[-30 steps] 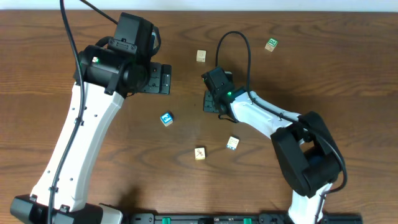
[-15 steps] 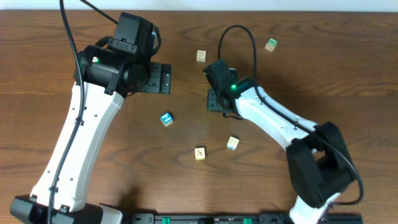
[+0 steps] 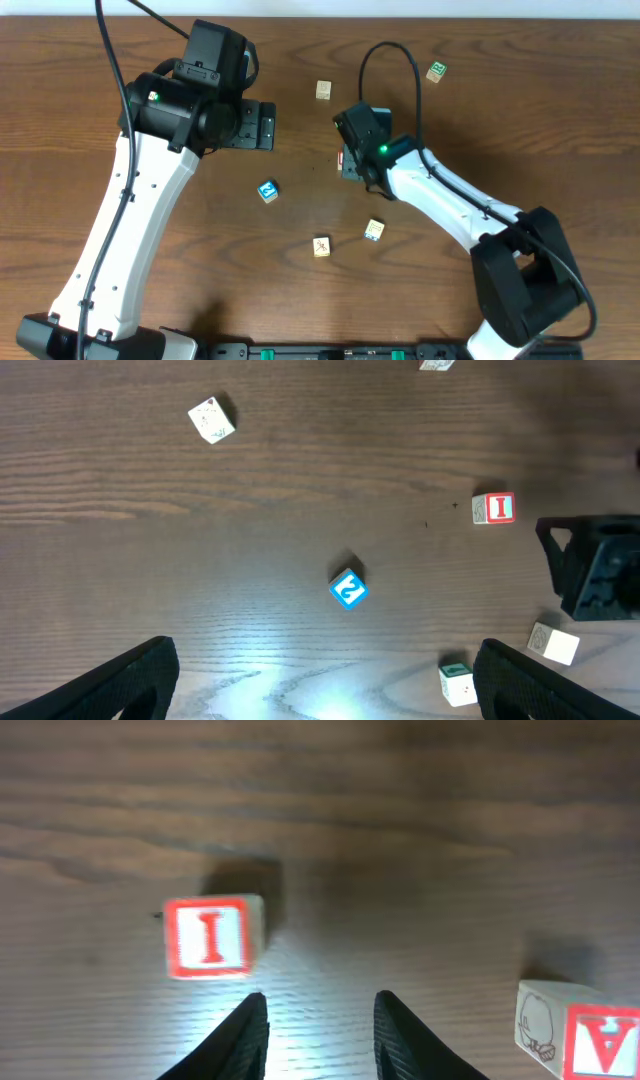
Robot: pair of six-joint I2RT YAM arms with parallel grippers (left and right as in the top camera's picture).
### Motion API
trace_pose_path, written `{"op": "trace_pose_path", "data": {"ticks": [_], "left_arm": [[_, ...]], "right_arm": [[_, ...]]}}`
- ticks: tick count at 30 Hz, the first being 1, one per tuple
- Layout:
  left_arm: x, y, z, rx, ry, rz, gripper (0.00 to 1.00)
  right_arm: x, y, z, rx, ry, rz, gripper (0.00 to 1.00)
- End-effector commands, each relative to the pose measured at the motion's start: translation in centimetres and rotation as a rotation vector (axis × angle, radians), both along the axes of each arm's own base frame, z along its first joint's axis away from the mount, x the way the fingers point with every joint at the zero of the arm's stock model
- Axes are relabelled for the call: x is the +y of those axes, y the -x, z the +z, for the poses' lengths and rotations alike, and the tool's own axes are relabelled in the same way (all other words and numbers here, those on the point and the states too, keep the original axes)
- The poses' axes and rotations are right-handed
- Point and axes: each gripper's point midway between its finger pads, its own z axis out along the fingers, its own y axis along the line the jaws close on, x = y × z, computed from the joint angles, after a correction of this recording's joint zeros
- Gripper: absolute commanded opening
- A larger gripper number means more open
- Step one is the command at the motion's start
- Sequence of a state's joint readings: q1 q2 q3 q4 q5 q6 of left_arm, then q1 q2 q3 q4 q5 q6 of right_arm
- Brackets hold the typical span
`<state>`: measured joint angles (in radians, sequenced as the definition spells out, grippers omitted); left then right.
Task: Spell out Ai2
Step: 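Raise the right gripper away from the placed I block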
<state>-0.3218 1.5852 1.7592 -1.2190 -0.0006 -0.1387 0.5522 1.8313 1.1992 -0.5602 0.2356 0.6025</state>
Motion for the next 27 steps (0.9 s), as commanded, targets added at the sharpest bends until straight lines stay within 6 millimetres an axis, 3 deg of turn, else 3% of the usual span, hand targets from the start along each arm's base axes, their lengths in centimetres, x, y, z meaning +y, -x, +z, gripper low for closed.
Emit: {"op": "trace_pose_path", "data": {"ticks": [1,5,11,18,27], "left_arm": [[0.3,0.2,0.9,-0.026,0.007,0.019,0.95],[0.3,0.2,0.9,-0.026,0.007,0.019,0.95],[0.3,0.3,0.9,-0.024,0.006,0.019,0.95],[0.4,0.4,0.8,-0.016,0.003,0.019,0.95],[0.4,0.4,0.8,-0.016,0.003,0.019,0.95]], "right_arm": [[-1.8,-0.1,-0.7,-0.002,0.021,-0.026,0.36],[-2.4,-0.3,-1.5,0.005,0.007,-0.042,0.36],[-0.4,-1.4,-2.1,-0.021,-0.104,-0.014,0.37],[0.3,-0.9,-3.9,0.032,-0.147,-0.043,0.38],[1.5,-1.8,-3.4,-0.002,-0.202,-0.025,0.38]]}}
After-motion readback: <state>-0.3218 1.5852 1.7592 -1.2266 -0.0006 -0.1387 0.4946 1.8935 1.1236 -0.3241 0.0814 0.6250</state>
